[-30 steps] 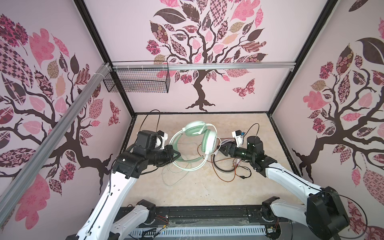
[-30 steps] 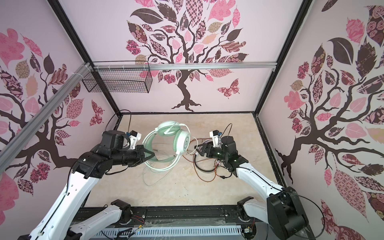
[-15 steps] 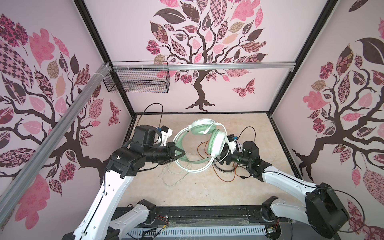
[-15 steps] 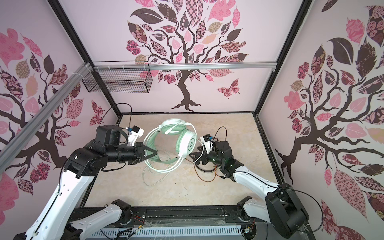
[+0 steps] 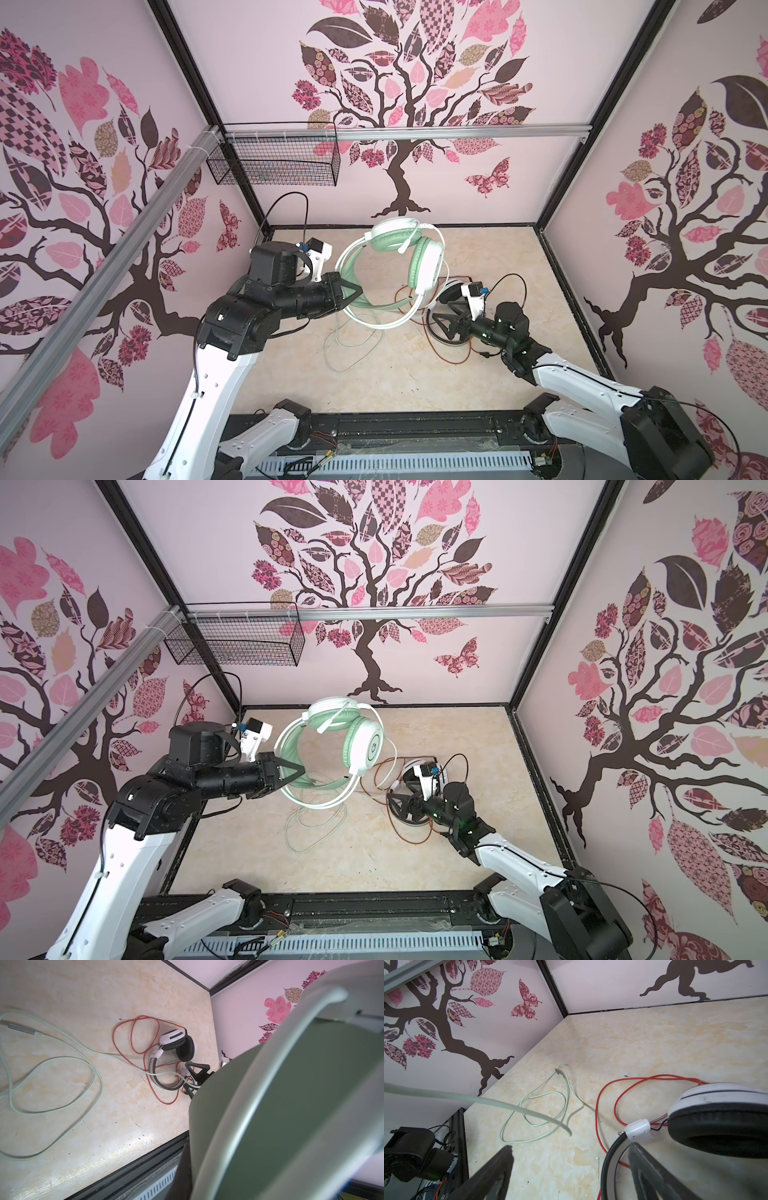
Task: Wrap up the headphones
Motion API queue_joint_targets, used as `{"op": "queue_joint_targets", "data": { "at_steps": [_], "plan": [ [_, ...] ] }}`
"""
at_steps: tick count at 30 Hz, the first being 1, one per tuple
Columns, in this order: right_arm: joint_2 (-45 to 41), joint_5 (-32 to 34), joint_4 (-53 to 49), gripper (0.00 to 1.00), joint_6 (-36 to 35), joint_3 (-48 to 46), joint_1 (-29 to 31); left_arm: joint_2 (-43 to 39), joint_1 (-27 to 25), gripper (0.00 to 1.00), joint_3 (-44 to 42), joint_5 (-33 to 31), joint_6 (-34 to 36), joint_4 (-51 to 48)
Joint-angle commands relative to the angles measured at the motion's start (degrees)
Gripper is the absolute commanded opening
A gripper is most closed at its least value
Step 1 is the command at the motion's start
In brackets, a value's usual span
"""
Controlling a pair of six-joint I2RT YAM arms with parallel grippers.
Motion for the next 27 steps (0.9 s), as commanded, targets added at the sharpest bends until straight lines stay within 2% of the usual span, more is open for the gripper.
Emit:
{"op": "queue_joint_targets", "data": {
  "at_steps": [1,8,15,16,19,23,25,27],
  "plan": [
    [1.90,-1.57,10.02,0.89,0.47,0.32,1.07,-0.49,0.24,0.00,3.13,2.09,-0.85,4.38],
    [14.63,0.63,19.02,0.82,2.89,3.67,3.40,-0.82,0.54,0.00,3.13,3.11,-2.20,5.69],
    [25.70,5.25,31.49,0.82,5.74,5.01,8.41,-1.60,2.10,0.00,2.50,5.67,-4.60,8.70],
    [27.17,5.33,33.41,0.79,6.44,5.28,8.62,-1.74,2.37,0.00,2.43,6.18,-4.93,9.24],
    [31.59,5.19,39.11,0.63,9.61,6.05,8.75,-1.99,2.98,0.00,2.12,7.40,-6.10,10.57],
    [34.26,5.25,42.91,0.54,11.76,6.11,8.83,-2.51,3.13,0.00,2.07,7.38,-6.64,11.05],
    [34.54,5.31,43.23,0.53,11.96,6.08,8.84,-2.86,3.21,0.00,1.75,7.26,-6.83,11.07],
    [34.71,6.68,43.79,0.59,12.63,6.04,8.84,-3.13,3.22,0.00,1.57,7.31,-7.25,11.35]
  ]
}}
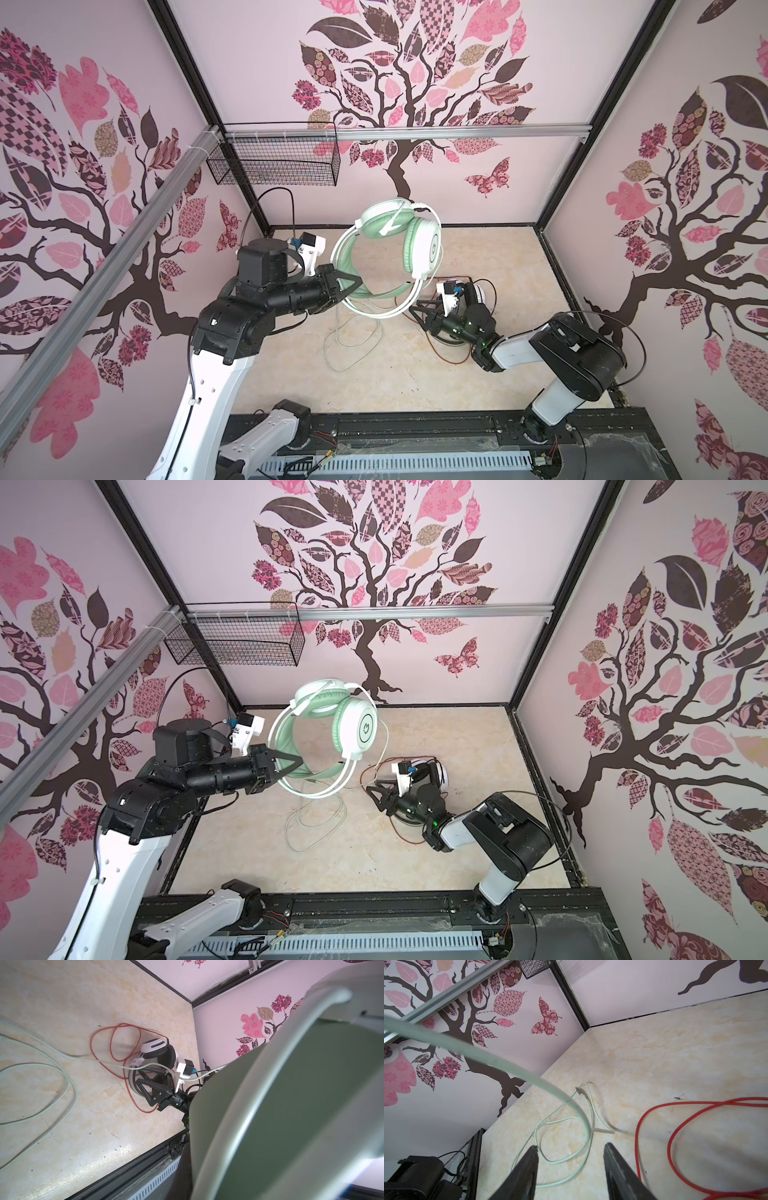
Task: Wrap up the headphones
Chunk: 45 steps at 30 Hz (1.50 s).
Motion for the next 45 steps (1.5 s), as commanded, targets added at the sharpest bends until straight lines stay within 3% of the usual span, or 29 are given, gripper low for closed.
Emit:
{"op": "queue_joint_targets", "data": {
  "at_steps": [1,5,10,13,17,20,22,25,27,30,33,39,42,45],
  "plan": [
    [1.45,1.98,5.19,0.62,1.87,1.27,0.07,-1.48,0.26,0.00,1.55,2.36,-1.24,5.67],
    [2.81,3.74,6.13,0.65,2.98,2.52,0.09,-1.60,0.30,0.00,2.05,2.59,-1.33,5.47],
    [5.61,3.57,9.09,0.62,3.35,4.83,0.11,-1.72,0.35,0.00,1.89,2.90,-1.63,5.56],
    [7.49,0.36,9.64,0.50,4.43,7.72,0.11,-1.97,0.35,0.00,1.61,2.95,-1.81,5.81],
    [7.86,-2.68,8.88,0.20,6.27,8.02,0.09,-2.28,0.40,0.00,0.86,2.43,-2.03,6.25],
    [3.98,-4.29,5.54,0.11,6.61,4.71,0.06,-2.34,0.44,0.00,0.09,-1.40,-2.46,6.62],
    [-2.21,-5.01,-4.36,0.00,5.45,3.11,0.10,-1.78,0.46,0.00,-0.22,-6.63,-2.01,5.65],
    [-16.46,-4.89,-39.98,0.00,-2.76,8.01,0.52,-0.86,0.45,0.00,-0.85,-19.91,0.63,0.43],
    [-25.69,-0.59,-59.13,0.00,-9.09,11.80,0.91,-0.33,0.47,0.00,-2.91,-27.63,2.61,-2.07],
    [-36.95,9.02,-79.15,0.00,-15.44,17.68,0.97,-0.65,0.53,0.00,-7.92,-33.25,5.60,-1.21],
    [-40.16,14.52,-95.45,0.00,-21.21,27.26,0.97,-0.94,0.46,0.00,-12.07,-37.48,8.74,0.91],
    [-34.63,20.26,-117.16,0.00,-27.07,43.51,2.27,0.93,0.47,0.00,-14.08,-45.22,15.11,1.40],
    [-33.46,28.99,-122.75,0.00,-29.21,47.75,6.97,3.16,0.53,0.00,-13.37,-48.86,16.84,0.38],
    [-33.80,32.07,-124.31,0.00,-30.30,51.28,10.63,5.11,0.61,0.00,-13.01,-50.68,17.90,0.16]
  ]
}}
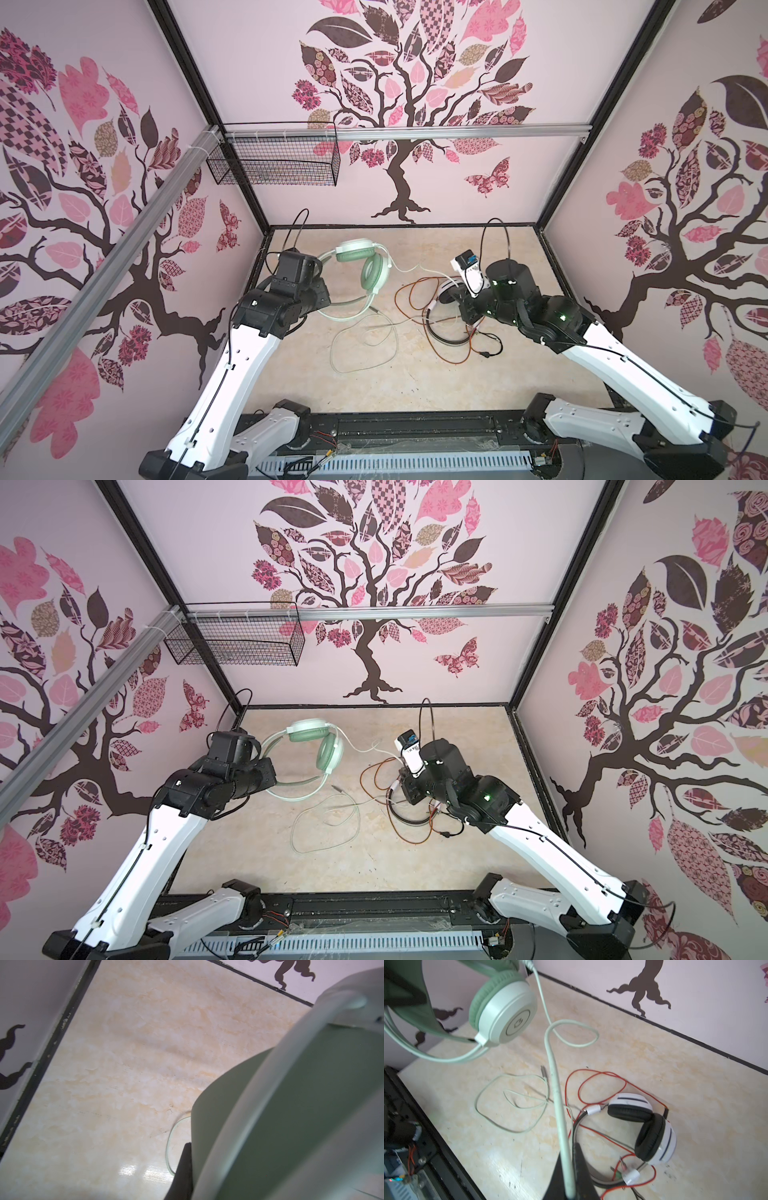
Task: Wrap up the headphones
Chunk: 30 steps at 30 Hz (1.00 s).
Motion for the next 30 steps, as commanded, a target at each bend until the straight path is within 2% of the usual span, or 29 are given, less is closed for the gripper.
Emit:
{"op": "queue_joint_targets", "data": {
  "at_steps": [1,4,6,9,14,18,21,25,30],
  "plan": [
    [-0.45,7.02,-9.38,0.00,-3.76,5.58,3.50,1.60,0.25,0.00,1.10,-4.33,2.68,3.98],
    [-0.12,10.93,-9.49,0.00,-7.21,8.07,10.92,4.49,0.35,0.00,1.00,-5.85,3.75,3.98],
    [0.75,16.47,-9.13,0.00,-11.76,9.55,20.49,6.86,0.53,0.00,0.97,-6.91,4.27,3.96],
    [5.10,21.20,-10.39,0.00,-16.23,13.96,28.80,9.52,0.57,0.00,0.96,-5.99,5.10,4.30],
    [14.44,20.61,-13.81,0.00,-18.81,26.61,29.48,10.23,0.38,0.00,0.02,-2.44,7.03,4.40],
    [20.63,23.52,-14.22,0.00,-23.71,33.80,29.48,7.21,0.05,0.00,-2.58,3.63,9.60,4.42],
    [24.28,24.67,-14.15,0.00,-27.06,37.44,29.04,3.92,-0.87,0.00,-5.08,5.90,10.62,4.52],
    [27.30,21.90,-15.56,0.00,-28.88,42.85,25.52,0.39,-1.55,0.00,-6.80,12.37,13.41,3.04],
    [29.15,17.75,-16.77,0.00,-30.20,46.56,22.49,-4.82,-3.00,0.00,-9.12,14.97,14.90,2.52]
  ]
}}
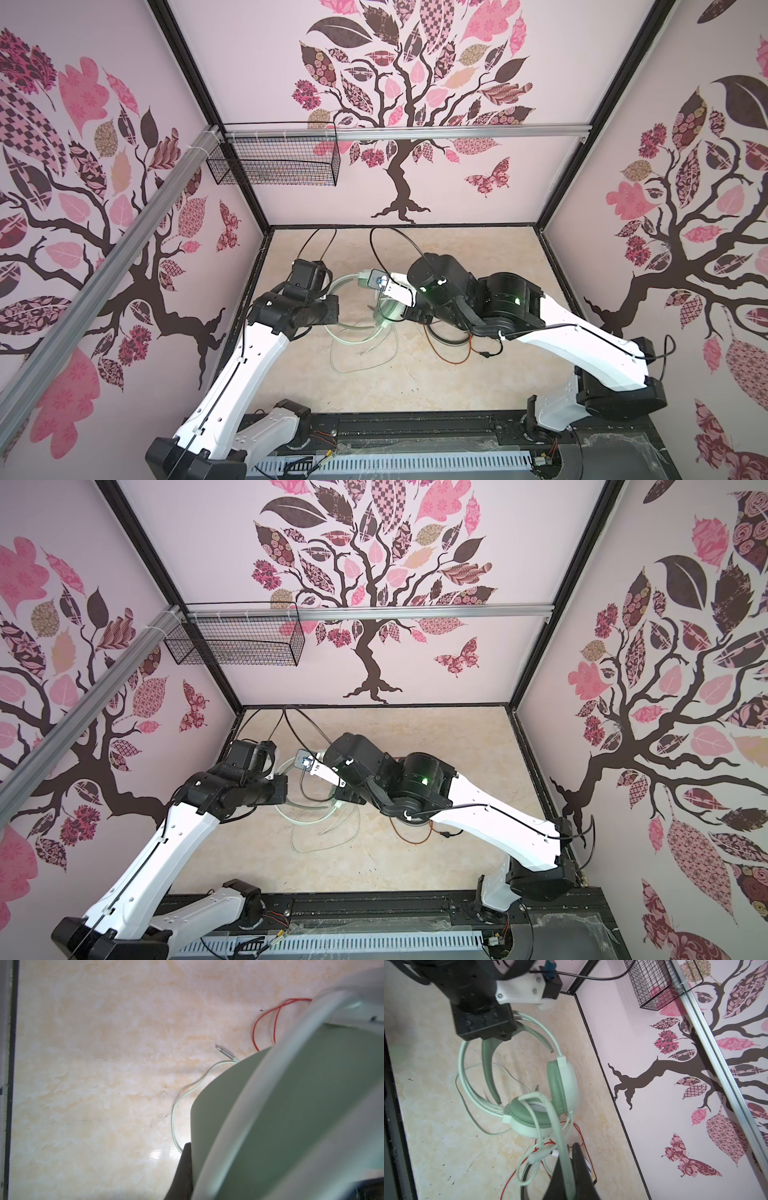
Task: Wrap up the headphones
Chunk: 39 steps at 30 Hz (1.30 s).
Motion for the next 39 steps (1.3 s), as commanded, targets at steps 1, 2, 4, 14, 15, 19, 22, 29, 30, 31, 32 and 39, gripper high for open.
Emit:
{"op": "queue_joint_targets", "data": {
  "at_steps": [1,2,4,14,15,19,22,29,30,31,32,39],
  "plan": [
    [1.22,-2.29,-1.73,0.00,-1.53,3.16,-0.80,-3.89,-0.94,0.00,-1.92,5.57,1.24,2.67],
    [1.46,-2.13,-1.80,0.00,-1.45,3.16,-0.91,-4.94,-1.31,0.00,-2.40,7.17,1.34,3.25],
    [1.65,-1.59,-1.17,0.00,-1.61,2.26,-1.73,-6.12,-1.80,0.00,-2.64,10.23,1.32,3.79],
    [0.73,-8.21,11.21,0.00,-4.44,-6.27,-12.34,-12.05,-5.14,0.00,-6.18,29.84,1.07,7.61],
    [0.95,-9.47,12.55,0.00,-5.16,-6.45,-12.37,-12.36,-5.17,0.00,-6.86,32.54,0.71,8.24],
    [4.55,-14.21,12.98,0.00,-6.81,-2.73,-12.87,-12.96,-5.63,0.00,-8.20,37.92,0.41,8.64],
    [7.71,-17.51,12.28,0.00,-7.59,1.71,-12.89,-13.17,-5.70,0.00,-8.47,38.19,-0.14,8.84],
    [14.29,-22.15,14.07,0.00,-6.88,8.49,-14.50,-11.63,-6.23,0.00,-7.85,43.53,-0.50,9.97],
    [16.22,-22.37,13.84,0.00,-4.63,10.82,-15.78,-11.67,-6.29,0.00,-7.86,43.57,-0.49,9.99],
    [18.04,-23.22,13.12,0.00,-2.61,13.82,-17.07,-11.68,-6.29,0.00,-7.90,43.60,-0.57,9.99],
    [19.96,-25.10,12.16,0.00,-0.50,16.93,-18.81,-11.67,-6.38,0.00,-7.99,43.74,-0.67,9.94],
    [25.72,-24.56,12.05,0.00,4.63,18.34,-21.22,-12.02,-6.56,0.00,-6.72,43.56,-1.02,9.12]
  ]
}}
